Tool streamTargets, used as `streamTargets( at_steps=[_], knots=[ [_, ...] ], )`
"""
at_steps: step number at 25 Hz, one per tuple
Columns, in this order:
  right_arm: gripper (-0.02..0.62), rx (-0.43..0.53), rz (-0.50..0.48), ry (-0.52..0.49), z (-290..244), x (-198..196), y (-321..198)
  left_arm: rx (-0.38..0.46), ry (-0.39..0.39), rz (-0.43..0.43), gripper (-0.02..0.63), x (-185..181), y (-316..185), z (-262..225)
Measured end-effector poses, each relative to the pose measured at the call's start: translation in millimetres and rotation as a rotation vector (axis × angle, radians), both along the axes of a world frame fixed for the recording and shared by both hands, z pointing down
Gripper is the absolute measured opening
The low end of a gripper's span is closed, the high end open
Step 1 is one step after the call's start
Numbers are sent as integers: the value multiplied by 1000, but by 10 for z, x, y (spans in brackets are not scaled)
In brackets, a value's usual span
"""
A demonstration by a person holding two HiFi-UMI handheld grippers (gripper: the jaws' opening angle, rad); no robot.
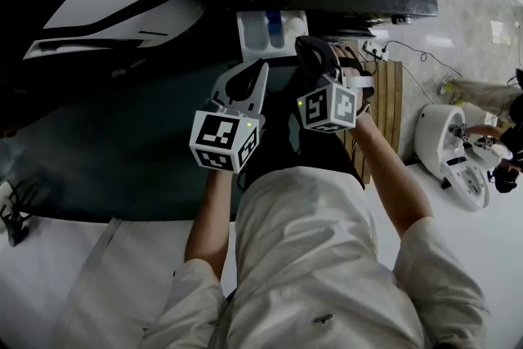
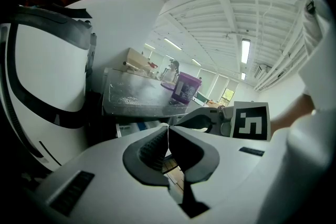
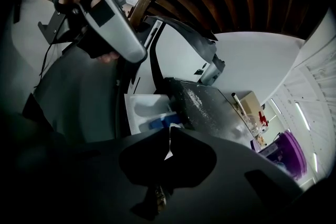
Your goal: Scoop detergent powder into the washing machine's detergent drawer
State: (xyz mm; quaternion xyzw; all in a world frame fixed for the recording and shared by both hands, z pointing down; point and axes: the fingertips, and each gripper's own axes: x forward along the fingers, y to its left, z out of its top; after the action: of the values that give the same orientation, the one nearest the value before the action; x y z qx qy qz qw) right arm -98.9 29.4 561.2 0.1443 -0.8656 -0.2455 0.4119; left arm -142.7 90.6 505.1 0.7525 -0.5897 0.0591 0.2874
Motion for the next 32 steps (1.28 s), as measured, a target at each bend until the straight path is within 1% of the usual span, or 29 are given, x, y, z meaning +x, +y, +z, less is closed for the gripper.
streamTargets(
  at_steps=[5, 8, 10, 17, 20, 23, 27, 32],
  knots=[
    [11, 7, -38, 9, 26, -22, 42, -3, 1, -3, 20, -9, 29, 11],
    [11, -21, -8, 61, 153, 46, 5, -7, 2, -5, 20, -18, 39, 20],
    [10, -33, 4, 78, 188, 68, -6, -8, 2, -4, 20, -15, 40, 22],
    [11, 21, -52, 53, 76, -21, 57, -4, 2, -5, 20, -12, 38, 8],
    [11, 12, -13, 76, 122, 41, 0, -4, 0, -2, 20, -2, 33, 1],
    [11, 2, 13, 55, 84, 60, -37, -1, -1, 1, 20, 11, 28, -6],
    [11, 3, 4, 24, -5, 21, -24, 2, -4, 4, 20, 19, 27, -21],
    [11, -9, 19, -9, -100, 11, -7, 12, -10, 7, 20, 18, 43, -69]
  ],
)
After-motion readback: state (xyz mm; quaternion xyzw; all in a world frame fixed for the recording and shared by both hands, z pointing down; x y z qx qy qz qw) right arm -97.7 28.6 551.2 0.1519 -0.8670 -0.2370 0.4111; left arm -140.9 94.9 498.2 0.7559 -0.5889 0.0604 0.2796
